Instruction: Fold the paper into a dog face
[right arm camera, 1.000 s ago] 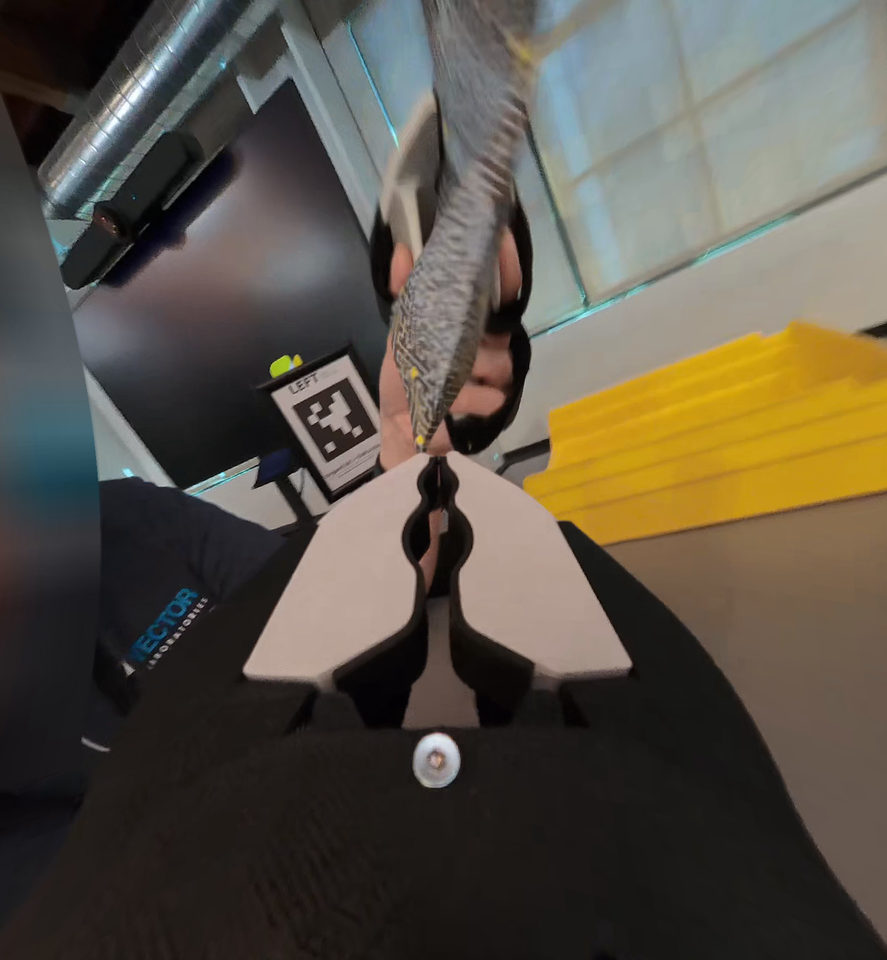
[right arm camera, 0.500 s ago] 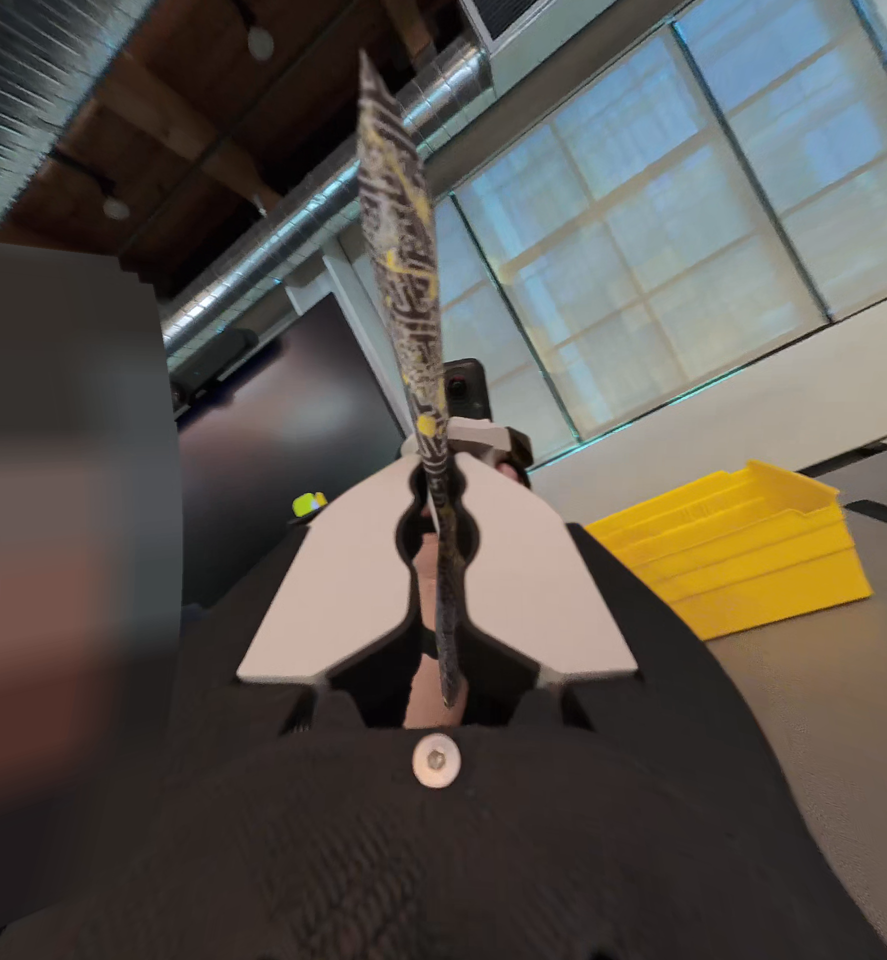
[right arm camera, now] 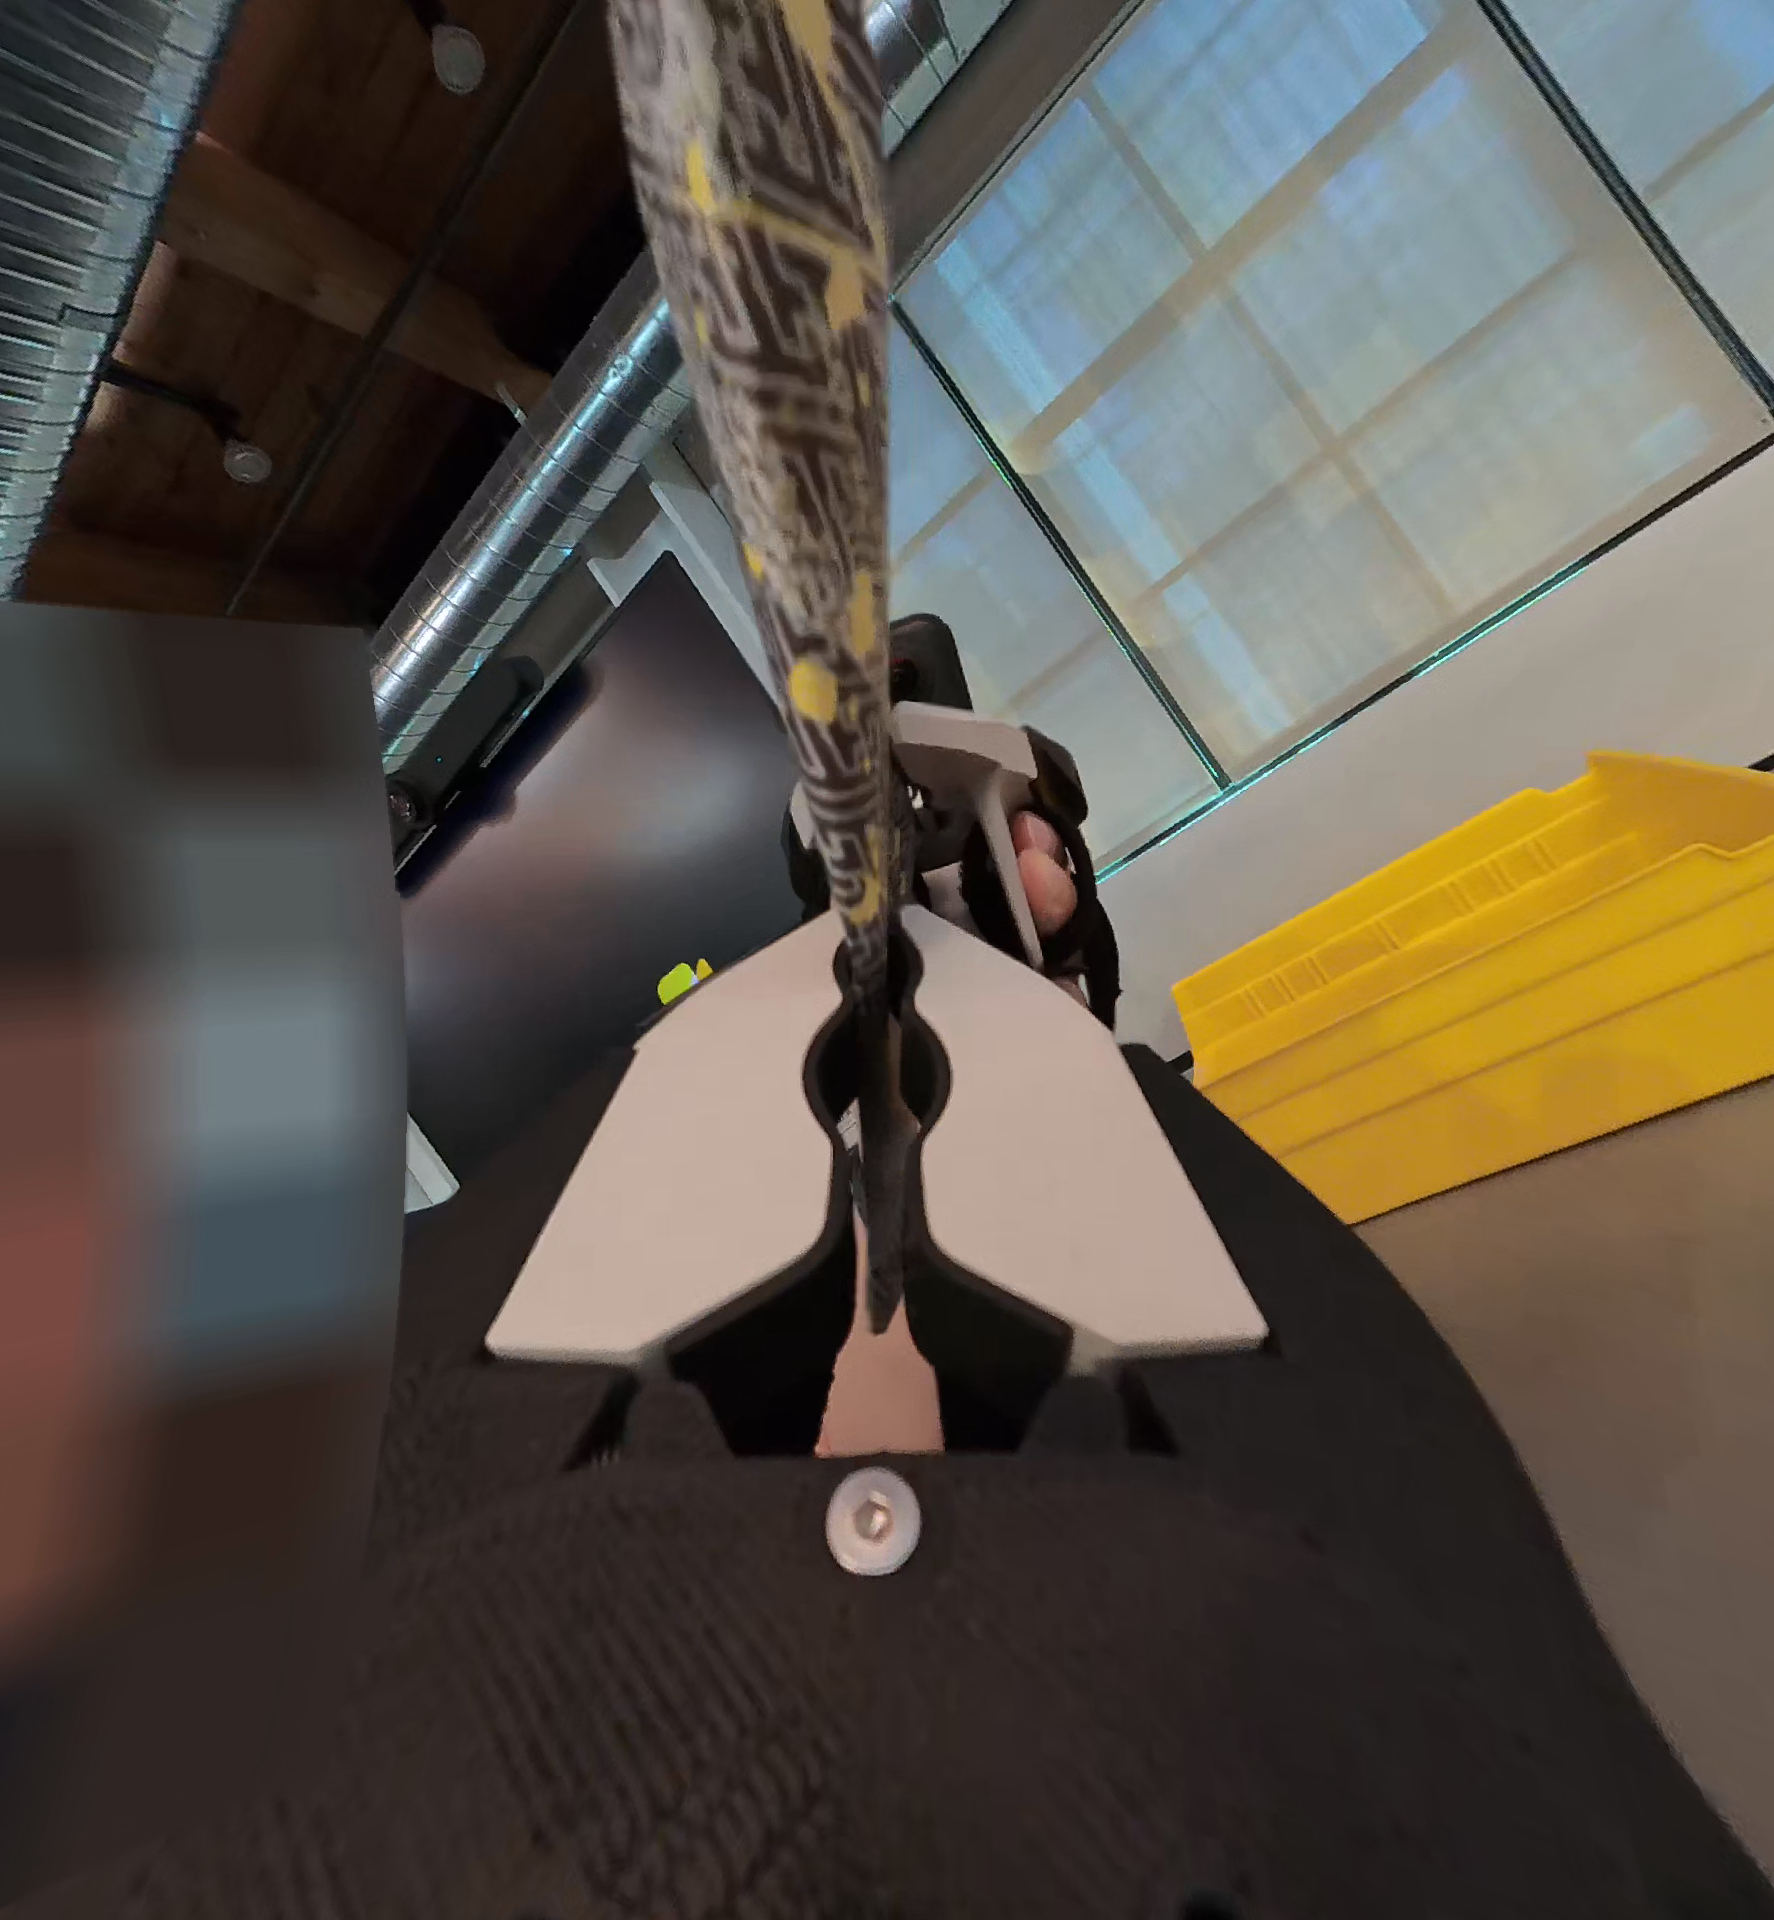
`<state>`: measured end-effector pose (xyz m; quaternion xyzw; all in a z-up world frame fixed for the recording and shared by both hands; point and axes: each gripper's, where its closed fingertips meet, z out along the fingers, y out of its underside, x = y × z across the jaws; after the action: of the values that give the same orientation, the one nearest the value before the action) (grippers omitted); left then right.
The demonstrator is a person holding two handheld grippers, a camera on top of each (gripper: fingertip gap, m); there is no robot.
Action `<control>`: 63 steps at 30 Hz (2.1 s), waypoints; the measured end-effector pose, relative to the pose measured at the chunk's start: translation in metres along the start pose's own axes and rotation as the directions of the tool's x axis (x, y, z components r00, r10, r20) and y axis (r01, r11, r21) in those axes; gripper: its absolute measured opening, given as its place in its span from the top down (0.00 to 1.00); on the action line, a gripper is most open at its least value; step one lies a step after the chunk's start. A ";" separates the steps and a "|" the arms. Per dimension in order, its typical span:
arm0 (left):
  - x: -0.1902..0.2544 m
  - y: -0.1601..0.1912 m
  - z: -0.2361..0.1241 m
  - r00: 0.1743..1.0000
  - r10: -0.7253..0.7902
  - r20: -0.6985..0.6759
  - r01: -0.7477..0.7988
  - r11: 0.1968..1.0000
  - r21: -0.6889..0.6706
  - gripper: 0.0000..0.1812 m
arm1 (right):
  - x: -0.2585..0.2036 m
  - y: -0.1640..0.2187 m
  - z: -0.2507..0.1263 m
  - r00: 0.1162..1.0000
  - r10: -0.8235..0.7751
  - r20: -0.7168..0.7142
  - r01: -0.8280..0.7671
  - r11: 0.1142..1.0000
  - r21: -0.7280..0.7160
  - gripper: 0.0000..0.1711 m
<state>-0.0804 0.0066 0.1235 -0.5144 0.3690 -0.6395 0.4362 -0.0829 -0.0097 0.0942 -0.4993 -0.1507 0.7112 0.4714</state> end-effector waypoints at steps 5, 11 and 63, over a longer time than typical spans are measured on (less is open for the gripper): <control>-0.006 -0.003 -0.004 1.000 -0.012 0.028 0.012 1.000 0.013 1.00 | 0.005 0.008 0.003 1.000 0.025 -0.015 -0.025 0.999 -0.021 0.99; -0.011 -0.003 -0.006 0.998 -0.015 0.057 0.014 1.000 0.009 1.00 | 0.008 0.011 0.005 0.999 0.026 -0.034 -0.027 0.999 -0.029 0.99; -0.008 0.009 0.003 0.999 -0.038 0.032 0.039 0.999 -0.024 1.00 | 0.006 0.024 0.013 0.993 0.095 0.071 -0.096 0.995 0.010 0.99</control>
<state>-0.0750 0.0114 0.1135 -0.5367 0.3599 -0.6350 0.4233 -0.1074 -0.0138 0.0801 -0.4775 -0.1383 0.7509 0.4347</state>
